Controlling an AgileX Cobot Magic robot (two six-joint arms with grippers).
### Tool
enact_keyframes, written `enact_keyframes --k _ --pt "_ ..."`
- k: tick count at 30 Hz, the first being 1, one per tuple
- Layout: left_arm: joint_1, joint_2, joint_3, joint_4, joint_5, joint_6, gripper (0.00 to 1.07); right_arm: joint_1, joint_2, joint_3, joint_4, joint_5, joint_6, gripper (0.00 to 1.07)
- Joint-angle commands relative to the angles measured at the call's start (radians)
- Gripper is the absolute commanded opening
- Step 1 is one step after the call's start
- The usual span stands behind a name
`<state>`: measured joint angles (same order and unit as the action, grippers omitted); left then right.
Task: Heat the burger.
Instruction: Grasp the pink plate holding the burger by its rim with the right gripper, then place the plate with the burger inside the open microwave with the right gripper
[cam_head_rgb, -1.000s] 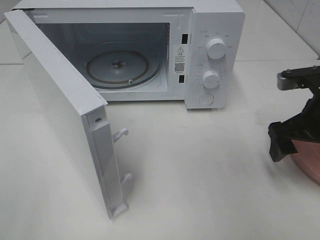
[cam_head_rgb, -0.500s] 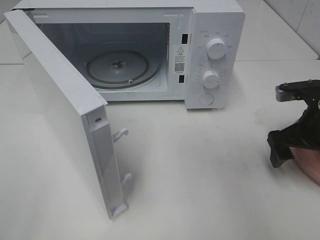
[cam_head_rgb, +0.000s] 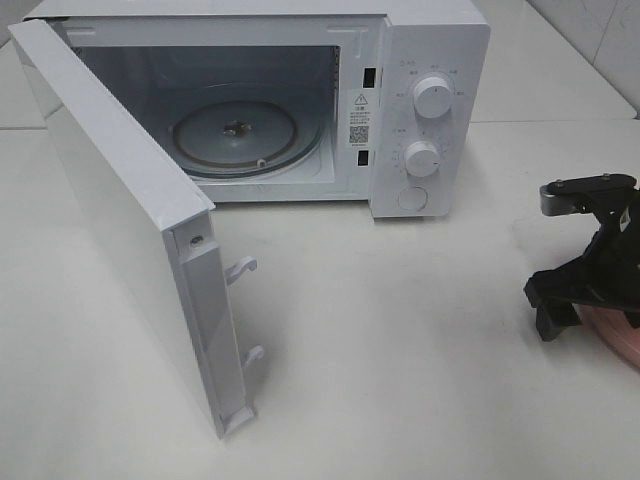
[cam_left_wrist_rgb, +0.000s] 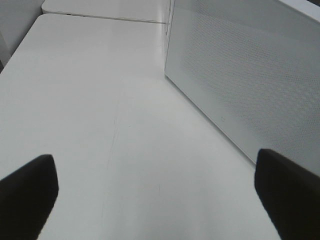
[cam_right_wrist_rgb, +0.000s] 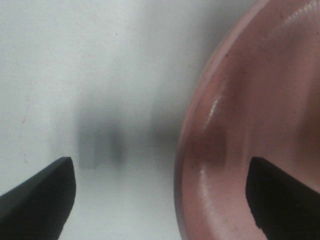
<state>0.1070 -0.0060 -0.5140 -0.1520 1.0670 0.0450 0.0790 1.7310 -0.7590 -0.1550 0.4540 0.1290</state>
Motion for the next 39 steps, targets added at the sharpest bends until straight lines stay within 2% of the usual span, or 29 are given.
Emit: enact_keyframes --k 1,3,5,6,7,8,9,10,11,12,13,14,15,16,19,29,39 --pt "0.004 -0.016 -0.001 -0.005 0.000 -0.003 1.00 -0.006 0.006 -0.003 -0.011 -0.003 -0.006 0.79" --pt "0.004 -0.016 -0.001 -0.005 0.000 -0.003 1.00 -0.006 0.006 -0.003 -0.011 -0.002 -0.004 0.71" --pt "0.004 -0.016 -0.001 -0.005 0.000 -0.003 1.00 -0.006 0.006 -0.003 -0.011 0.000 -0.004 0.68" --pt "0.004 -0.016 -0.001 -0.005 0.000 -0.003 1.00 -0.006 0.006 -0.003 -0.011 0.005 -0.003 0.61" --pt "0.004 -0.016 -0.001 -0.005 0.000 -0.003 1.00 -0.006 0.006 -0.003 -0.011 0.005 -0.003 0.61" --pt "0.004 -0.016 -0.001 -0.005 0.000 -0.003 1.00 -0.006 0.006 -0.003 -0.016 0.005 0.000 0.51" --pt "0.004 -0.016 -0.001 -0.005 0.000 -0.003 1.00 -0.006 0.006 -0.003 -0.016 0.005 0.000 0.51" --pt "0.004 -0.016 -0.001 -0.005 0.000 -0.003 1.00 -0.006 0.006 -0.003 -0.022 0.005 0.002 0.45" --pt "0.004 -0.016 -0.001 -0.005 0.000 -0.003 1.00 -0.006 0.006 -0.003 -0.040 0.005 0.013 0.31" --pt "0.004 -0.016 -0.001 -0.005 0.000 -0.003 1.00 -0.006 0.006 -0.003 -0.040 0.005 0.013 0.31" --pt "0.004 -0.016 -0.001 -0.005 0.000 -0.003 1.00 -0.006 0.006 -0.003 -0.058 0.005 0.015 0.19" --pt "0.004 -0.016 -0.001 -0.005 0.000 -0.003 1.00 -0.006 0.006 -0.003 -0.058 0.005 0.015 0.19" --pt "0.004 -0.016 -0.001 -0.005 0.000 -0.003 1.00 -0.006 0.006 -0.003 -0.059 0.005 0.015 0.14" --pt "0.004 -0.016 -0.001 -0.005 0.000 -0.003 1.00 -0.006 0.006 -0.003 -0.059 0.005 0.014 0.04" --pt "0.004 -0.016 -0.001 -0.005 0.000 -0.003 1.00 -0.006 0.006 -0.003 -0.059 0.006 0.011 0.00" --pt "0.004 -0.016 -0.001 -0.005 0.000 -0.003 1.00 -0.003 -0.002 -0.003 -0.062 0.030 0.027 0.00" --pt "0.004 -0.016 -0.001 -0.005 0.000 -0.003 1.00 0.077 -0.039 -0.003 -0.235 0.120 0.225 0.00"
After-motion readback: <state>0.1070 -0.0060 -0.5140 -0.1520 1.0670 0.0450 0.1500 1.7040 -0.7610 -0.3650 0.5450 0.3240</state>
